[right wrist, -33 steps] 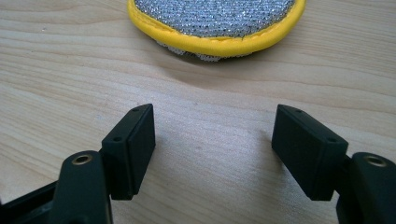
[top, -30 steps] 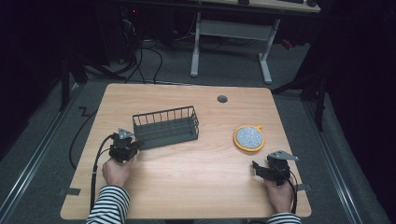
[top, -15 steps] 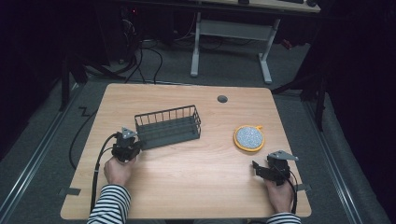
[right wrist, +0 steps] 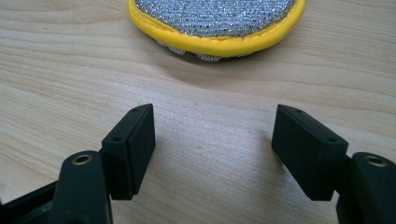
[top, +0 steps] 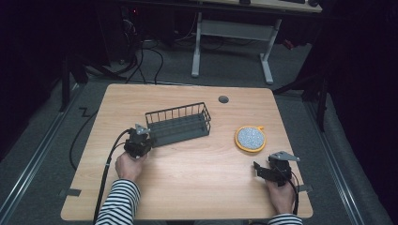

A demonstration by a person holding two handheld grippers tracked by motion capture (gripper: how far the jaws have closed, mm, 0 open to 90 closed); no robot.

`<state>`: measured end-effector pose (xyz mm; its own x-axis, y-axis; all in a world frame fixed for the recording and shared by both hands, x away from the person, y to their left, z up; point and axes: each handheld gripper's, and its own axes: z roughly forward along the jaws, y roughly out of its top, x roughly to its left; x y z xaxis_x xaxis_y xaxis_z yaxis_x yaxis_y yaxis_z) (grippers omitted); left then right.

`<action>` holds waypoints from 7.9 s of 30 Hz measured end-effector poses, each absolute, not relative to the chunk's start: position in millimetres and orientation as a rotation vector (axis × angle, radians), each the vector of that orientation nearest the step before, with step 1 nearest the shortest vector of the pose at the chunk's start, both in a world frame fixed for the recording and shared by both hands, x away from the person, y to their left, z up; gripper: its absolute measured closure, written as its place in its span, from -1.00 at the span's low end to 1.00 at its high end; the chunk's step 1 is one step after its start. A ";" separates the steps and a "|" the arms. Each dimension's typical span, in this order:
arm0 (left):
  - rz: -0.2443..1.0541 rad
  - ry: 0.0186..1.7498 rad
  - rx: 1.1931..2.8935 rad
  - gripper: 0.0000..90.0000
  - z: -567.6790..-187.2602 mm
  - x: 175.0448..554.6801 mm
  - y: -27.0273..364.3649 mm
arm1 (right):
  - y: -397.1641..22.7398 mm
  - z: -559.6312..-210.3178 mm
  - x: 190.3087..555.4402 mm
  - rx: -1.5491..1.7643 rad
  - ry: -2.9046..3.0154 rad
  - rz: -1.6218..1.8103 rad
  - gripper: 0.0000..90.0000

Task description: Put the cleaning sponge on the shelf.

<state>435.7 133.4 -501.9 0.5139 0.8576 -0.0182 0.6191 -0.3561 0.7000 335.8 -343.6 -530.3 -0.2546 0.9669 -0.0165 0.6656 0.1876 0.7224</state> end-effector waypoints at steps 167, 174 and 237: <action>0.573 1.348 1.950 -0.32 -536.3 366.8 169.6 | -372.0 -494.9 455.6 1.838 2.126 0.908 0.79; 0.580 1.339 1.965 -0.35 -536.4 366.7 168.2 | -367.7 -484.2 450.7 1.785 2.140 0.953 0.80; 0.581 1.341 1.964 -0.34 -536.4 366.4 168.0 | -270.0 -366.9 504.2 1.358 2.212 1.285 0.81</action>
<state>366.4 168.0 -536.4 0.3697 0.9291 -0.0134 0.6257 -0.2383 0.7428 504.2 -270.0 -366.9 -0.5370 0.8132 0.2242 0.5977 0.1794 0.7814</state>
